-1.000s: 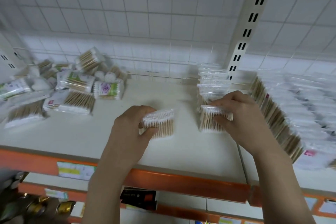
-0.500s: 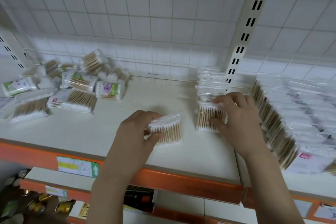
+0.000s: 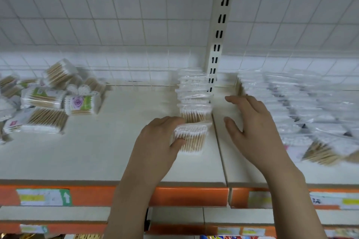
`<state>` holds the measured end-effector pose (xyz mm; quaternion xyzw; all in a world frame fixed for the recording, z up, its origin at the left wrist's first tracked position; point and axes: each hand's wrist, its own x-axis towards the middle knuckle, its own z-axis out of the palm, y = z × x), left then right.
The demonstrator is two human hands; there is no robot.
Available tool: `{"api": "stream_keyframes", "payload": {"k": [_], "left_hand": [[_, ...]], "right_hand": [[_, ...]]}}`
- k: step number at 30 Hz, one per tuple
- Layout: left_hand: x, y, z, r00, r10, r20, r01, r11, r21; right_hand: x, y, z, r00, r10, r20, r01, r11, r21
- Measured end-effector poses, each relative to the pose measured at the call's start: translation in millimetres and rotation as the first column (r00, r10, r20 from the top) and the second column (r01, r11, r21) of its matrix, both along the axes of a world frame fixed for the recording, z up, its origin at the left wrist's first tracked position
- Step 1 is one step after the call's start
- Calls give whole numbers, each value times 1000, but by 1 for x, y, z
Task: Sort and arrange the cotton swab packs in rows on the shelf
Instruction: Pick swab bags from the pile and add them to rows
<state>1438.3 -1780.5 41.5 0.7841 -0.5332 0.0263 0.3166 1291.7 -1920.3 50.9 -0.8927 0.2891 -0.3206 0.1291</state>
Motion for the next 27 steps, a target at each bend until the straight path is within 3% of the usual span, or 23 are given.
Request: {"api": "stream_keyframes", "payload": {"k": [12,27], "left_hand": [[-3,-34,-4,999,34,-2,-34,999,5],[6,-28,-1,995,99,6,-99,995,-2]], "right_hand": [[-2,2,-3,995,83,64,-86,994,60],[18,6,5,991,129,23,-131,988,86]]}}
